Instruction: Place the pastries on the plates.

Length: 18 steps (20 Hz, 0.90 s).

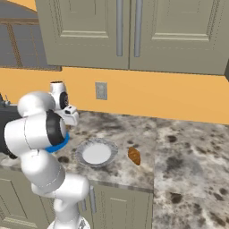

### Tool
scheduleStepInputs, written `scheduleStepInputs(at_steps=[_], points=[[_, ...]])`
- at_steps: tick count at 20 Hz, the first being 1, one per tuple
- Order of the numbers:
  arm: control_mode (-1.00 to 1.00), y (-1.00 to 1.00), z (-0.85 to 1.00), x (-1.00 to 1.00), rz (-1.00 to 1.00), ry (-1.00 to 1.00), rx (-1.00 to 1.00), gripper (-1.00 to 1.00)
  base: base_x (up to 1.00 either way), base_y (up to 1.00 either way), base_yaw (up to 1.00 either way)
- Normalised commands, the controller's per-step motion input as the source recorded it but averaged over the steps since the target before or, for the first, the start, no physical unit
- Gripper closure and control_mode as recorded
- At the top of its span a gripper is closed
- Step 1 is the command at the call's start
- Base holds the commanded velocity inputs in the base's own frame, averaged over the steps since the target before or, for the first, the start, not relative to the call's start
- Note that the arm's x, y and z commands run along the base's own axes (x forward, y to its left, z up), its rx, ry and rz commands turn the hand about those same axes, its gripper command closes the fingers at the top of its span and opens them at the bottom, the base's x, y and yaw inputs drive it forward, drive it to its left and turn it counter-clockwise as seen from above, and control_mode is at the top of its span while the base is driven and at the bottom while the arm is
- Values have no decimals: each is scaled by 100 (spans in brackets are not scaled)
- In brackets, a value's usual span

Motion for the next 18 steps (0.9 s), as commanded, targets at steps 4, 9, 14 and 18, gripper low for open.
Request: scheduleStepInputs(at_steps=[4, 9, 14, 18], points=[[-100, 64, 0, -4, 0, 3, 0, 100, 0, 0, 0], [-100, 48, -10, -2, 0, 8, -1, 100, 0, 0, 0], [-100, 32, -41, -10, 0, 3, -4, 100, 0, 0, 0], [-100, 12, -31, 0, -1, 0, 0, 100, 0, 0, 0]])
